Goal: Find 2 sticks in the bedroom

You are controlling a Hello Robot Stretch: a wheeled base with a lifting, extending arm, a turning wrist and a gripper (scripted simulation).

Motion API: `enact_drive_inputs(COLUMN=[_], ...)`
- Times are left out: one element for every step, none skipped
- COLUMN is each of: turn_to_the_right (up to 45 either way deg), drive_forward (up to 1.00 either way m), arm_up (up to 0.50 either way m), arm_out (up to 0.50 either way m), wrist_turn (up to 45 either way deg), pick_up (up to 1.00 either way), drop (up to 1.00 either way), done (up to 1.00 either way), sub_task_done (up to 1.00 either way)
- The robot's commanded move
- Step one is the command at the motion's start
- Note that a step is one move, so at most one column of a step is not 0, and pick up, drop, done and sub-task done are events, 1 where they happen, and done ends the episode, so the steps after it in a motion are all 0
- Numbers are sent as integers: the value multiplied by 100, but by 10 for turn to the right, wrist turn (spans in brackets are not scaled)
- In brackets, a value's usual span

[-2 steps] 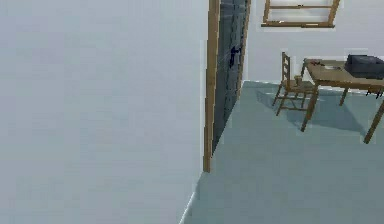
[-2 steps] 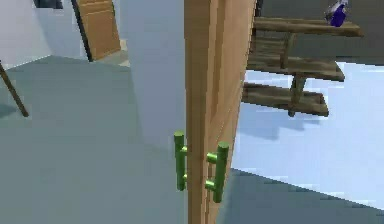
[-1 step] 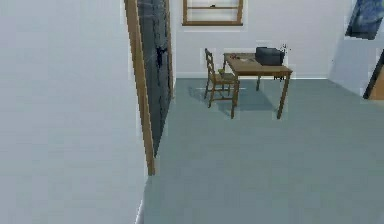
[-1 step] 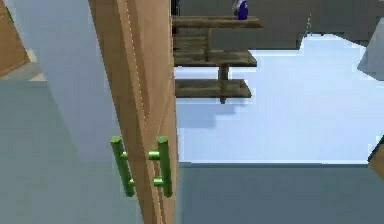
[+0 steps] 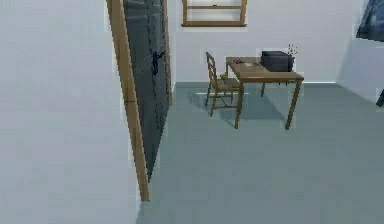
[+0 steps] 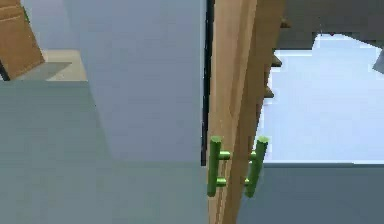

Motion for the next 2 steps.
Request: enact_drive_inputs(turn_to_the_right=[450, 60], drive_forward=[0, 0], arm_up=[0, 0], arm_out=[0, 0], wrist_turn=[0, 0], pick_up=[0, 0], drop=[0, 0], done=[0, 0], sub_task_done=[0, 0])
